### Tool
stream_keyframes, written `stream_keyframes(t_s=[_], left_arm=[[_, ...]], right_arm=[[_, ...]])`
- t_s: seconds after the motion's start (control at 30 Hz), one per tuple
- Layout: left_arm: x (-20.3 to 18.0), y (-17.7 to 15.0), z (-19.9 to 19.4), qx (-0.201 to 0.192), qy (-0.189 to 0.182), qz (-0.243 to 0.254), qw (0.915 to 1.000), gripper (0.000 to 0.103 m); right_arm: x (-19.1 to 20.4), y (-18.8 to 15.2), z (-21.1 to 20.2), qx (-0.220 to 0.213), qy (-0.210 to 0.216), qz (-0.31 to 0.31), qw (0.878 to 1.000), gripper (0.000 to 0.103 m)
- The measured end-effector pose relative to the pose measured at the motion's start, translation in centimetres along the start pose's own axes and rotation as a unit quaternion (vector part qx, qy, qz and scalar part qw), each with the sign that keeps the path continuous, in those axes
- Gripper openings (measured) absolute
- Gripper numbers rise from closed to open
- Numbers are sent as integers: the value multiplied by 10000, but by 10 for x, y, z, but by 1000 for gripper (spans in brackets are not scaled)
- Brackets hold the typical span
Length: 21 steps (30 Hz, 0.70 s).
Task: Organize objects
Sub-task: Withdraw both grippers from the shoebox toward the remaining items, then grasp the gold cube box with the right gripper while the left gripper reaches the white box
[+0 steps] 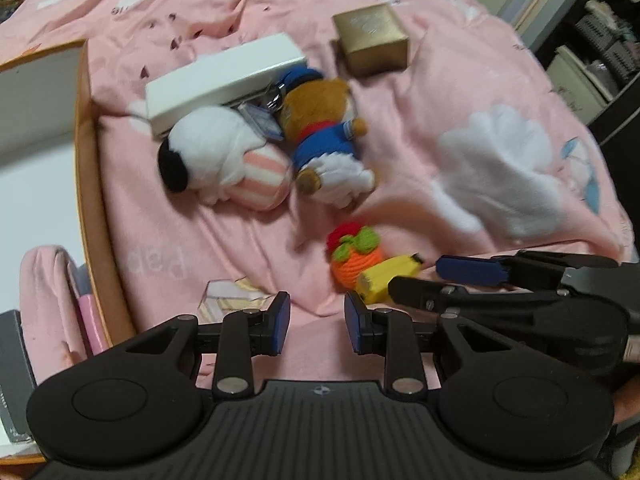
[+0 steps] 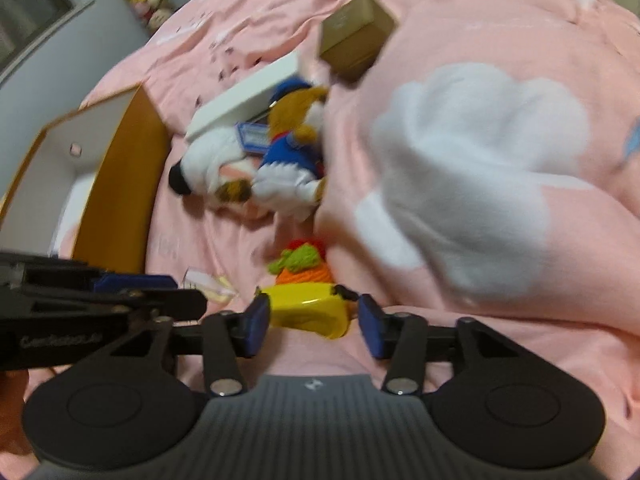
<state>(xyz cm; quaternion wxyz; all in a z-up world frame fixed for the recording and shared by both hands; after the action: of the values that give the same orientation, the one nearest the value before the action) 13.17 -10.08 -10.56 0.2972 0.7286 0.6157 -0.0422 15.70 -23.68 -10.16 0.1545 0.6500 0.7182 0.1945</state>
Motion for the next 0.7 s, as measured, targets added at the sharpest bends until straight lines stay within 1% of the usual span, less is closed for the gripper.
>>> stream_keyframes(t_s=[0.13, 0.27, 0.4, 0.43, 0.47, 0.53, 0.57, 0.6, 0.67, 0.7], left_arm=[[4, -1, 1, 28, 98, -31, 9999, 32], [8, -1, 1, 23, 146, -113, 9998, 32], [11, -2, 1, 7, 123, -181, 9998, 32], [11, -2, 1, -4, 112, -183, 9998, 32], [11, -2, 0, -15, 115, -178, 9998, 32], [11, -1, 0, -36, 112, -165, 9998, 32], [11, 0, -1, -48, 105, -162, 9998, 32], [11, 0, -1, -62, 100, -160, 9998, 32], [10, 0, -2, -91, 83, -149, 9998, 32], [10, 1, -2, -96, 78, -145, 9998, 32]], right_arm=[[13, -1, 17, 123, -212, -356, 9991, 58], [18, 1, 28, 295, -130, -429, 9986, 58], [18, 0, 29, 332, -79, -454, 9984, 58], [20, 1, 30, 325, -59, -449, 9984, 56], [20, 1, 29, 320, -28, -447, 9985, 50], [21, 0, 30, 341, 62, -449, 9984, 43], [22, 0, 29, 340, 96, -440, 9984, 34], [22, 0, 28, 341, 169, -432, 9983, 29], [23, 1, 27, 355, 349, -388, 9980, 29], [22, 1, 26, 359, 372, -367, 9980, 29]])
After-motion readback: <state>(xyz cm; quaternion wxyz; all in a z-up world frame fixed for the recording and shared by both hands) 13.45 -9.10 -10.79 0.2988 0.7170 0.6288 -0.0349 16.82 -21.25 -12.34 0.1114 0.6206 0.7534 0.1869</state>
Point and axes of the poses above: each gripper's, at about its wrist camera, not at the fingertips, and z roughly the way its jaws point, x to its left, y to its top, the point moved 4 cm from there along z, roughly the way its jaws point, and after that the axes turned 14 degrees about -y, right-handed, at the moved point
